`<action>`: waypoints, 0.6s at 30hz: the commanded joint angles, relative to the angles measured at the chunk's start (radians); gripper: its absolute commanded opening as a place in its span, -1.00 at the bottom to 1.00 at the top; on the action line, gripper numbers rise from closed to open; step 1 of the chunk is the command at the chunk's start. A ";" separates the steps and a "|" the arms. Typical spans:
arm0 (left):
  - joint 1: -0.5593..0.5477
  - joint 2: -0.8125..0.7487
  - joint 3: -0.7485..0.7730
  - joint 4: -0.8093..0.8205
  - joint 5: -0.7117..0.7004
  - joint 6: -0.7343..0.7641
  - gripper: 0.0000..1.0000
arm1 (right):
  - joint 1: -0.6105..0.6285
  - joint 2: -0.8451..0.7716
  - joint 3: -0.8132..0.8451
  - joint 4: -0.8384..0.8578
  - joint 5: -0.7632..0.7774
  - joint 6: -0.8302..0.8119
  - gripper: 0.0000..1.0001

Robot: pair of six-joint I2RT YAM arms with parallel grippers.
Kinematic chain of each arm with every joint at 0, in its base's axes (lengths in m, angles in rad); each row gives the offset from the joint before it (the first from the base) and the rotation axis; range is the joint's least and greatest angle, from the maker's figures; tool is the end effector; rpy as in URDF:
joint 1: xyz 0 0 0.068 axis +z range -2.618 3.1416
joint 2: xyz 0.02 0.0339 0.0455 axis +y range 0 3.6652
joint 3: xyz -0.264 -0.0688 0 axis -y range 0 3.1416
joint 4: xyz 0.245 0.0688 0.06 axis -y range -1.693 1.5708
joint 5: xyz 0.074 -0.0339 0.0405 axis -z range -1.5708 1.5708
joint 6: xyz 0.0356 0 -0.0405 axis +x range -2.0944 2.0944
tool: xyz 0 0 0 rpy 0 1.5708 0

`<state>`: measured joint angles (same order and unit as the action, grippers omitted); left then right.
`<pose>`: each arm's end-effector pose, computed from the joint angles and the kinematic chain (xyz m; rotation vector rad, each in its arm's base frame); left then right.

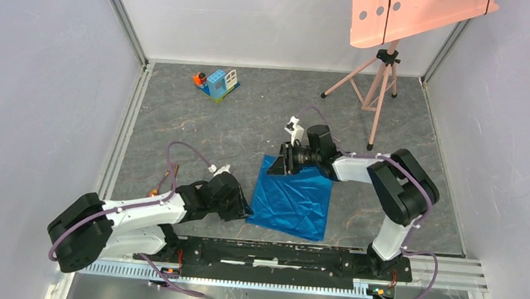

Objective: Fold the napkin into a case and place the utensils inside
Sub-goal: Smooth out the square-folded napkin at the center of the board.

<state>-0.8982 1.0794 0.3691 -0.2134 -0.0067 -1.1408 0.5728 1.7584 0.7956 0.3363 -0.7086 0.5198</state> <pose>0.1163 -0.1456 0.1446 -0.3291 2.6748 -0.7651 0.2734 0.2039 0.1468 -0.5017 2.3175 1.3546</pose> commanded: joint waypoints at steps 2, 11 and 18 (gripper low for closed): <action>0.002 0.057 -0.063 0.074 0.012 0.033 -0.25 | 0.002 0.119 0.101 0.141 -0.050 0.017 -0.19; 0.002 0.077 -0.094 0.019 -0.043 0.003 -0.34 | -0.034 0.325 0.231 0.162 -0.050 -0.012 0.12; 0.002 0.094 -0.103 -0.029 -0.068 -0.016 -0.32 | -0.048 0.408 0.380 0.071 -0.057 -0.067 0.23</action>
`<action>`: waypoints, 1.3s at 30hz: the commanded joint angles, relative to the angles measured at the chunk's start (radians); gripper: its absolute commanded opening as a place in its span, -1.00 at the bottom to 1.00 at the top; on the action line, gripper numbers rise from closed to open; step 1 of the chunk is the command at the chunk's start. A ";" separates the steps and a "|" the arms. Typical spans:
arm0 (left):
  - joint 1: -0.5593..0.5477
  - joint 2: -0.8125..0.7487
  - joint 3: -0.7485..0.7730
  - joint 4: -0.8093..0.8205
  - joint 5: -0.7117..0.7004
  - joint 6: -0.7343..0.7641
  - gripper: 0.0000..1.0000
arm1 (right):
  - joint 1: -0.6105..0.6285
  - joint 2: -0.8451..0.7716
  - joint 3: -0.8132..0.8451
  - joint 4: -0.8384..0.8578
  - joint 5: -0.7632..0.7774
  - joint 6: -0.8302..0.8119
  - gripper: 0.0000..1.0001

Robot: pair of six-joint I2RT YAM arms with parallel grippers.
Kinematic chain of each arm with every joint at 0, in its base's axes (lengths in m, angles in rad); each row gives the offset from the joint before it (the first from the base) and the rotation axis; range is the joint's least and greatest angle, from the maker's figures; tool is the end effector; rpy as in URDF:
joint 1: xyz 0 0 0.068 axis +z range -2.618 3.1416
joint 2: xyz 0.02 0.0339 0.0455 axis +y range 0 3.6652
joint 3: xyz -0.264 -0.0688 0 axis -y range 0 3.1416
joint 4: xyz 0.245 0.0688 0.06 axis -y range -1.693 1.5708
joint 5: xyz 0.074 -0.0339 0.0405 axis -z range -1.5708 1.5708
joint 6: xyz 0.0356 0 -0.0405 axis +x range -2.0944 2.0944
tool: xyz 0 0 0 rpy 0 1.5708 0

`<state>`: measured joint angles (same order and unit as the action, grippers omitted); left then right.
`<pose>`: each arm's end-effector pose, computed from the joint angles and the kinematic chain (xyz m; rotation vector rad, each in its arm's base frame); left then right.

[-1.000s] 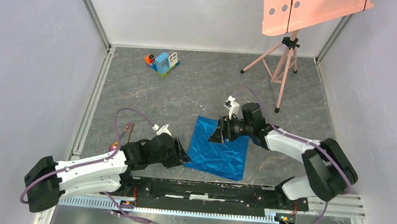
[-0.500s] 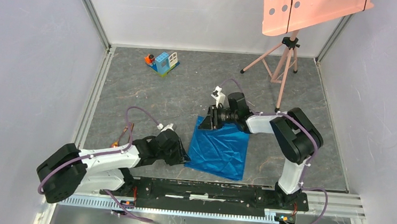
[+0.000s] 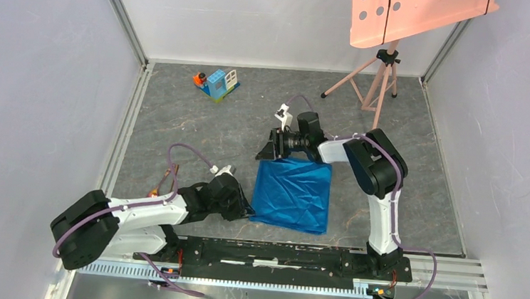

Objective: Fold the napkin into a case and place the utensils inside
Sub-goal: Smooth out the square-folded napkin at the center of the board.

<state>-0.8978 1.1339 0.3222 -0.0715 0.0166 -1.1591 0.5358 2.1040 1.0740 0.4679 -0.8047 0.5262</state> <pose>0.1180 -0.1489 0.1316 -0.3411 2.6572 -0.8330 0.3440 0.2341 0.1091 -0.5369 2.2375 1.4482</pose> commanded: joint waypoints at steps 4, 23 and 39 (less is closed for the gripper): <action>0.003 0.006 -0.003 -0.222 -0.062 0.064 -0.22 | -0.012 0.051 0.221 -0.193 0.026 -0.114 0.25; 0.028 0.126 0.278 -0.018 0.183 0.197 -0.30 | -0.196 -0.783 -0.461 -0.692 0.275 -0.164 0.36; 0.036 0.121 0.055 0.182 0.214 0.131 -0.30 | -0.198 -1.163 -0.740 -0.892 0.377 -0.034 0.02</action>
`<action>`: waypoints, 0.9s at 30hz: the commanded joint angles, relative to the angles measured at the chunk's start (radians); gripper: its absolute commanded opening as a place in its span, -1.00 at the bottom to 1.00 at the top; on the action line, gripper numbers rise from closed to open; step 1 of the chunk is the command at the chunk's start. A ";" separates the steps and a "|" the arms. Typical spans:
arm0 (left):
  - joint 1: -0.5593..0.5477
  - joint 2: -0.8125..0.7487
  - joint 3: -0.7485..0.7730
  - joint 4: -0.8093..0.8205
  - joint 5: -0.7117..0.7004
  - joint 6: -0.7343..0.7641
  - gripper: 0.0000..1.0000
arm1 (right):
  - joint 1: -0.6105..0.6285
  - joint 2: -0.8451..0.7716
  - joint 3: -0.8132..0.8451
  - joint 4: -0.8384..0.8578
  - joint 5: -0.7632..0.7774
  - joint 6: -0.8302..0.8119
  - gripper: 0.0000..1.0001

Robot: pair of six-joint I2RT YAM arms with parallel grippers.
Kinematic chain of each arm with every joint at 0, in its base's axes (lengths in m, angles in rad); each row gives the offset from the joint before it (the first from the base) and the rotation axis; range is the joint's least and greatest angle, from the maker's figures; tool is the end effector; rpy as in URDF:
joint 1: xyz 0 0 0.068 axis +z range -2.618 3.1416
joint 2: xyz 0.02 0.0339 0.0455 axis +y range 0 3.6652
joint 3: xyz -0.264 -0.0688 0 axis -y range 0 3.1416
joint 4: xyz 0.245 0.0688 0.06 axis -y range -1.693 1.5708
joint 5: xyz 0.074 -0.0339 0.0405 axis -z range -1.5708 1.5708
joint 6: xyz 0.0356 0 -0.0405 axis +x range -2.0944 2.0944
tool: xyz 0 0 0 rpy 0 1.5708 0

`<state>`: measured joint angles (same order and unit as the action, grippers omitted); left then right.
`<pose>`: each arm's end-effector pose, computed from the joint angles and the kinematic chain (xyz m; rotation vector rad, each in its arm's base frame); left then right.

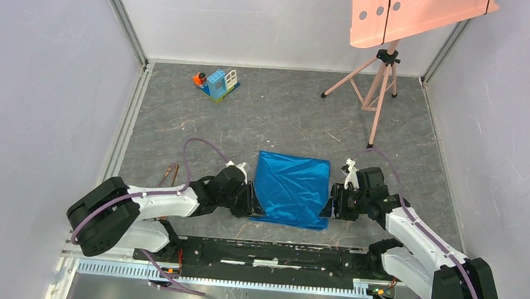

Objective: Fold the napkin into a case and place the utensils inside
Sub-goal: Smooth out the square-folded napkin at the center of the board, then pick up the top corner of the square-folded napkin from the center of the board.

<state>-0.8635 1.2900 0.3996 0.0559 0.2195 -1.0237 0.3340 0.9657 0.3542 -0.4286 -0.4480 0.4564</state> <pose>0.1375 -0.1727 0.1339 -0.1016 2.6993 -1.0174 0.1448 0.0666 0.1476 -0.0017 2.7031 0.8495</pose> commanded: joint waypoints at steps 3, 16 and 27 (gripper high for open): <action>0.001 -0.044 -0.024 0.053 0.012 -0.004 -0.29 | 0.003 -0.027 -0.052 0.044 -0.043 0.064 -0.09; 0.002 -0.133 0.052 -0.044 0.023 0.018 -0.17 | 0.002 -0.137 -0.034 -0.079 -0.039 0.048 -0.03; 0.001 -0.161 -0.016 -0.067 -0.007 0.016 -0.24 | 0.005 -0.134 -0.059 -0.051 -0.105 0.051 -0.22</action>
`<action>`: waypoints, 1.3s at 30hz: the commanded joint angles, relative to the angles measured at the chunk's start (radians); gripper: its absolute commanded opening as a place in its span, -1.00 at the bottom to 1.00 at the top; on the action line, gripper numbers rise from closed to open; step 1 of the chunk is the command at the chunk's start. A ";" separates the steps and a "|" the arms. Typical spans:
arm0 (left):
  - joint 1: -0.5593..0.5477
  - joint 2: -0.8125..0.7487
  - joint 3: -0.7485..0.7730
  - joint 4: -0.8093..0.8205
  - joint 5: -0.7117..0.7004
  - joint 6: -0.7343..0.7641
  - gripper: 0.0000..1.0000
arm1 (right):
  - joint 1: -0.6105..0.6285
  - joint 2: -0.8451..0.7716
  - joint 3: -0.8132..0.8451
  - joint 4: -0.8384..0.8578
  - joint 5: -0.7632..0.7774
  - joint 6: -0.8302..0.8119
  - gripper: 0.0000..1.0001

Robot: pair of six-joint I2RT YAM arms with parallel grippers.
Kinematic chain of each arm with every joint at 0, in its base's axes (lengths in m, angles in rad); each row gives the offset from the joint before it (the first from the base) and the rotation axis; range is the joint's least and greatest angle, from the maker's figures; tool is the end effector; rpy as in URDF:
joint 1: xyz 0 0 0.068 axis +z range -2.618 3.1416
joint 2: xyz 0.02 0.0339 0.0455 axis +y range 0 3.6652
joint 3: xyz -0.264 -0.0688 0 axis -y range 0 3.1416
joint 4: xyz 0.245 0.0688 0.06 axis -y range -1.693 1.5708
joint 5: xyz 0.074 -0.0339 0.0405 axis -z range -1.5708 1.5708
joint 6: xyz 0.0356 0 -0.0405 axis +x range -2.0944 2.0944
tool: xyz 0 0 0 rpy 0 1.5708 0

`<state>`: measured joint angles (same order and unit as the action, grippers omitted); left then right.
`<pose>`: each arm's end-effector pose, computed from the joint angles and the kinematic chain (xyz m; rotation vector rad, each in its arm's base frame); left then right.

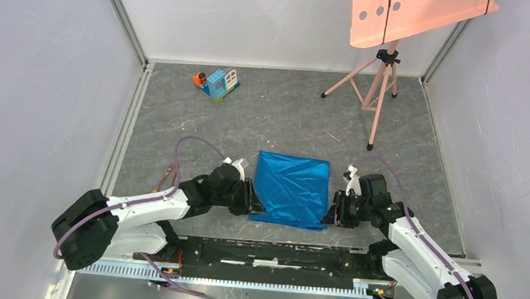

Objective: Fold the napkin into a case and place the utensils inside
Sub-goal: Pick up the top corner of the square-folded napkin from the center of the board.

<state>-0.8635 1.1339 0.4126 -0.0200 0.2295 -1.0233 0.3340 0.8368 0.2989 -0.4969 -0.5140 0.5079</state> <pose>0.1316 -0.1664 0.1626 -0.0763 2.6141 -1.1077 0.1246 0.0618 0.1453 0.0404 2.7110 0.9521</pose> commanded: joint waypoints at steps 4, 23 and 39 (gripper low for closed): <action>0.001 0.003 -0.040 0.015 -0.014 0.009 -0.24 | 0.006 0.005 -0.028 0.051 -0.055 0.011 -0.28; 0.001 -0.004 -0.048 0.016 -0.020 0.008 -0.25 | 0.006 0.012 -0.012 0.066 -0.065 0.013 -0.66; 0.001 -0.030 -0.047 -0.006 -0.027 0.009 -0.25 | 0.006 0.033 0.036 0.042 -0.034 -0.026 -0.42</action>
<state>-0.8635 1.1240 0.3687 -0.0254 0.2146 -1.0233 0.3344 0.8654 0.2886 -0.4656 -0.5632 0.5037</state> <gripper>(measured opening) 0.378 0.284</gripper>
